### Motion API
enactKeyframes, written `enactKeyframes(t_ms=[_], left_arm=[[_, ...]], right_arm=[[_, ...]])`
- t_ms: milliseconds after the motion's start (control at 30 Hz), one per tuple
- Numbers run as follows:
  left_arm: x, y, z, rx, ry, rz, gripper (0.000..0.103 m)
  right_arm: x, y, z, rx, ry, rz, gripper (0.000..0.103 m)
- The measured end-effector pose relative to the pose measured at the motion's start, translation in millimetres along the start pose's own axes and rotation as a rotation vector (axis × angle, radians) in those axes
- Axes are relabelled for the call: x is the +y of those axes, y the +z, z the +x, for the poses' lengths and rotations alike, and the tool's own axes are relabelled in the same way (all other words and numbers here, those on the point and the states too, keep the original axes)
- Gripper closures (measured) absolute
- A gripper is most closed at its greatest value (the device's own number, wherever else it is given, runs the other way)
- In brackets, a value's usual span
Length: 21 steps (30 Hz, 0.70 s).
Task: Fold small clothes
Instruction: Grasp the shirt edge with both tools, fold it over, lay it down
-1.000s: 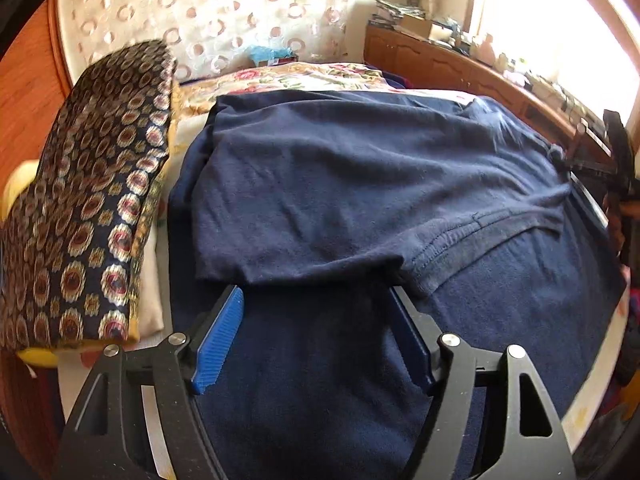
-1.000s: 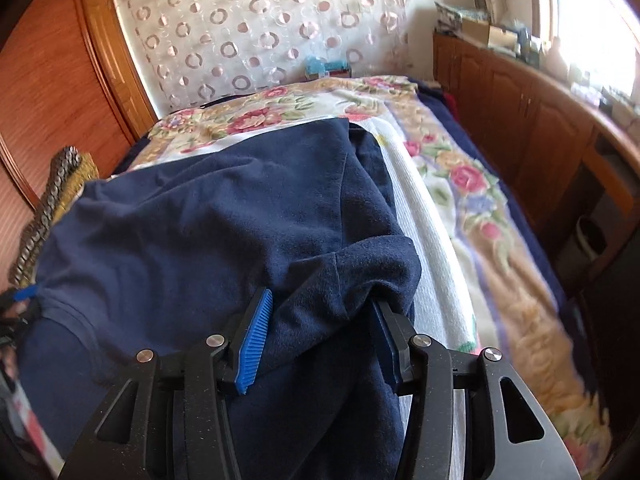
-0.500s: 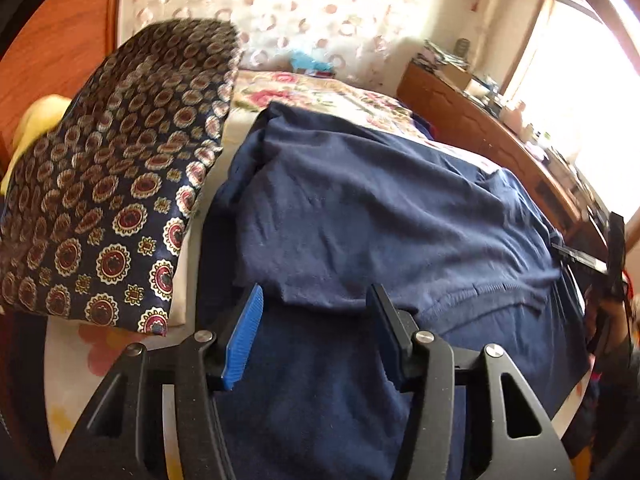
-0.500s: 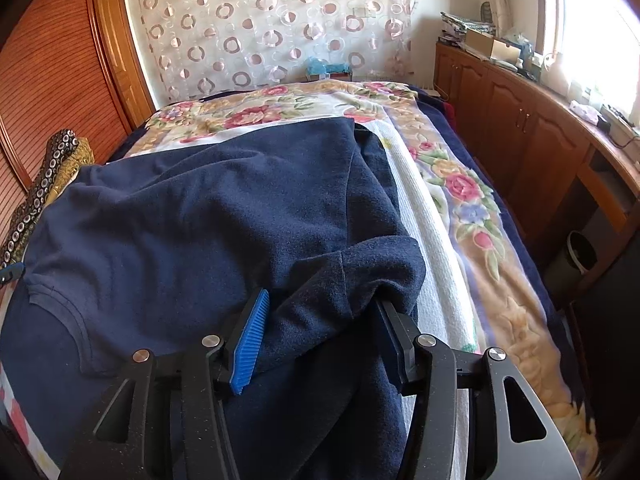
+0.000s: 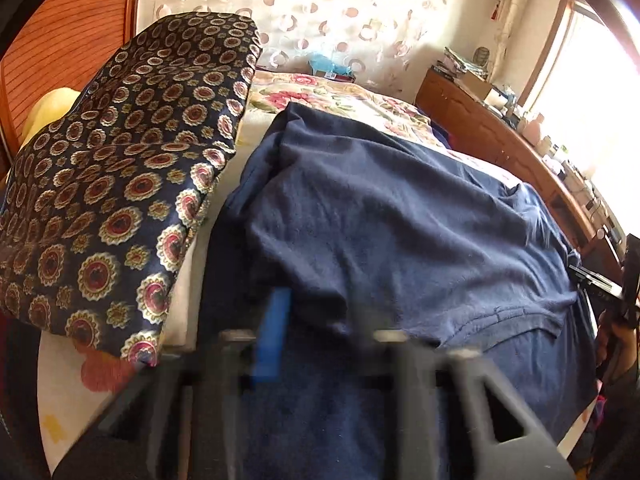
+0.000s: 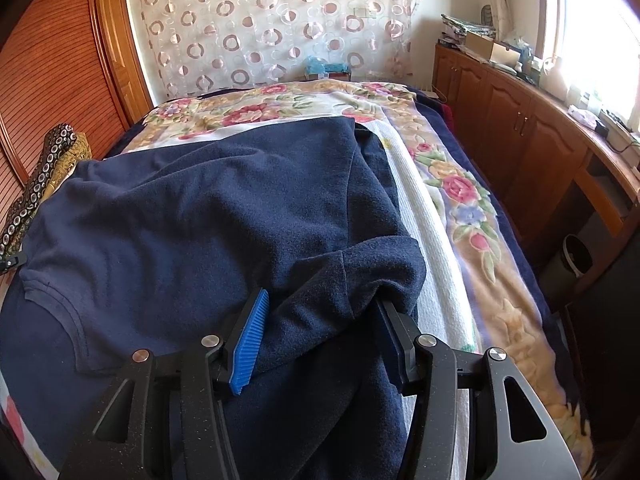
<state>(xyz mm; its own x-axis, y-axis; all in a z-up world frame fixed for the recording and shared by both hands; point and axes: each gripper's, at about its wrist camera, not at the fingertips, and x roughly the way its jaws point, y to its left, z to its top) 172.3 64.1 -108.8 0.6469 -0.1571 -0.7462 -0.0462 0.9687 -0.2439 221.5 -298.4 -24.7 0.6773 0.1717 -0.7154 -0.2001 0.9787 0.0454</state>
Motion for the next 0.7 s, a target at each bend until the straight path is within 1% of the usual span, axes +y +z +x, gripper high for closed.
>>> enactKeyframes(t_ms=[33, 67, 100, 167, 200, 233, 300, 333, 500, 700], left_arm=[[-1, 0, 1, -0.007, -0.003, 0.005, 0.091], [-2, 0, -1, -0.019, 0.001, 0.019, 0.097], [-4, -1, -3, -0.033, 0.009, 0.034, 0.097], [-10, -2, -12, -0.069, 0.037, 0.063, 0.098], [-13, -2, -17, -0.085, 0.042, 0.075, 0.098], [-15, -1, -21, -0.097, 0.041, 0.088, 0.098], [-19, 1, -30, -0.121, 0.043, 0.108, 0.098], [-21, 4, -35, -0.135, 0.038, 0.113, 0.098], [-26, 11, -60, -0.191, 0.014, 0.099, 0.098], [-34, 7, -98, -0.267, -0.023, 0.111, 0.098]], right_arm=[[-1, 0, 0, -0.002, 0.005, 0.004, 0.05], [-2, 0, -1, -0.004, 0.007, 0.008, 0.05], [-4, 0, -1, -0.005, 0.012, 0.014, 0.05], [-9, 0, -3, -0.015, 0.028, 0.047, 0.063], [-12, 1, -7, -0.039, 0.038, 0.072, 0.071], [-12, 2, -11, -0.056, 0.045, 0.077, 0.081], [-9, 5, -16, -0.074, 0.063, 0.064, 0.091], [-7, 6, -18, -0.087, 0.069, 0.061, 0.093], [6, 9, -46, -0.19, 0.072, 0.007, 0.095], [12, 4, -93, -0.299, 0.087, -0.022, 0.095]])
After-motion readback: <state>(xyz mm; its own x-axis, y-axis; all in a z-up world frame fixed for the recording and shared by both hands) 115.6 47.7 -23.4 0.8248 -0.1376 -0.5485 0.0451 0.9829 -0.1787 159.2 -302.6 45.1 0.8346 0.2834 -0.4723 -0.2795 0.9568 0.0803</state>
